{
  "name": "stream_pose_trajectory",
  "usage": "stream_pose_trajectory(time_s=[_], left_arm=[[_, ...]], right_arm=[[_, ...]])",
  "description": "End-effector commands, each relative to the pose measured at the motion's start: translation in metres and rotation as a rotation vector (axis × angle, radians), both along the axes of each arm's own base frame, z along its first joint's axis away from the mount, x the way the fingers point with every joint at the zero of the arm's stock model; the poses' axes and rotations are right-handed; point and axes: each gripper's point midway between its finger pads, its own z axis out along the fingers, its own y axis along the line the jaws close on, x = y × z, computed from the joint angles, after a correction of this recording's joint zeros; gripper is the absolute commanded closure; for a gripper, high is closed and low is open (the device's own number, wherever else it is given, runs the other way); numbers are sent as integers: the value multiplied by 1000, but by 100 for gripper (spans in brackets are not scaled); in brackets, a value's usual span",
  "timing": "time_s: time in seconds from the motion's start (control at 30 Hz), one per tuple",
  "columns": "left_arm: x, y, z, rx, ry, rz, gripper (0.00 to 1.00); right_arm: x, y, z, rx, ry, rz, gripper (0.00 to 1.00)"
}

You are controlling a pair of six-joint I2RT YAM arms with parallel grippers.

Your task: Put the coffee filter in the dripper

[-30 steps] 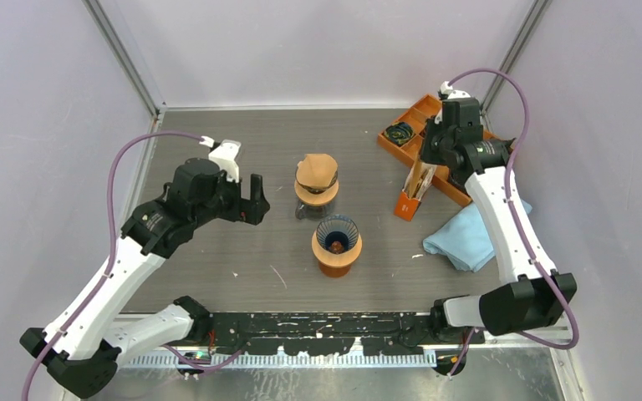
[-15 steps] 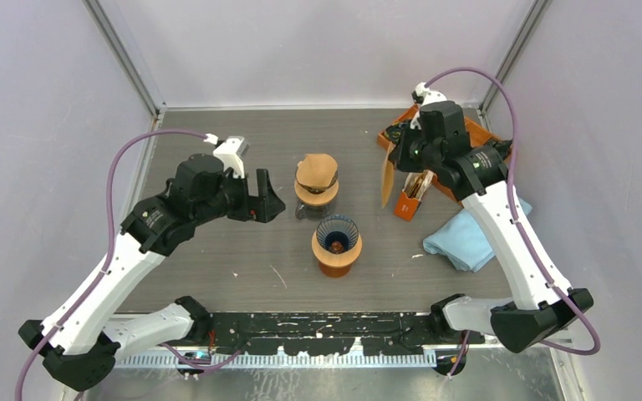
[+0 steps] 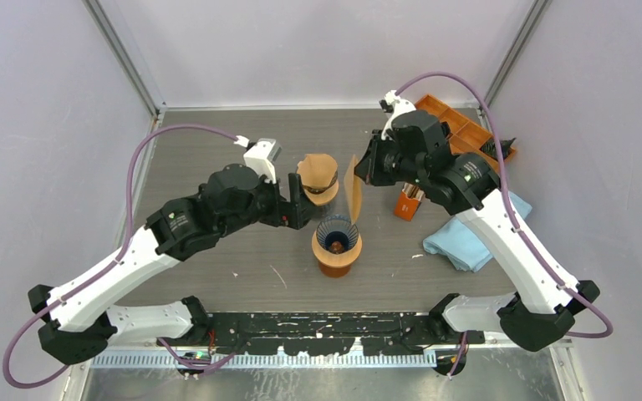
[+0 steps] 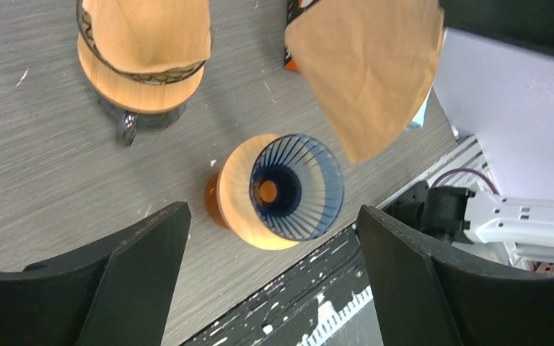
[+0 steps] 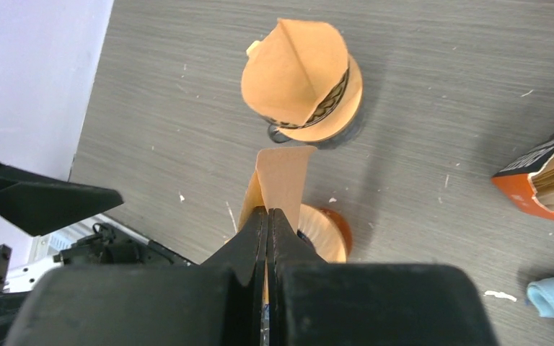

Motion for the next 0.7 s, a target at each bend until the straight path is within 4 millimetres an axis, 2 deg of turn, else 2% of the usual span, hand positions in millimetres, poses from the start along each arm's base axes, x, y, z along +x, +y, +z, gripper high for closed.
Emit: stream_pose_trajectory(time_s=[0.0, 0.3, 0.37, 0.53, 0.67], left_arm=[[16, -17, 45, -124, -88, 59, 11], [11, -45, 56, -124, -141, 49, 12], [10, -47, 56, -116, -154, 63, 12], [7, -46, 52, -66, -189, 91, 20], [7, -42, 40, -11, -193, 113, 22]], right_arm=[[-11, 12, 21, 62, -14, -1, 99], [-27, 38, 15, 50, 15, 22, 99], [-29, 42, 14, 49, 18, 25, 99], [-33, 48, 14, 53, 17, 31, 99], [-36, 52, 16, 61, 14, 45, 99]])
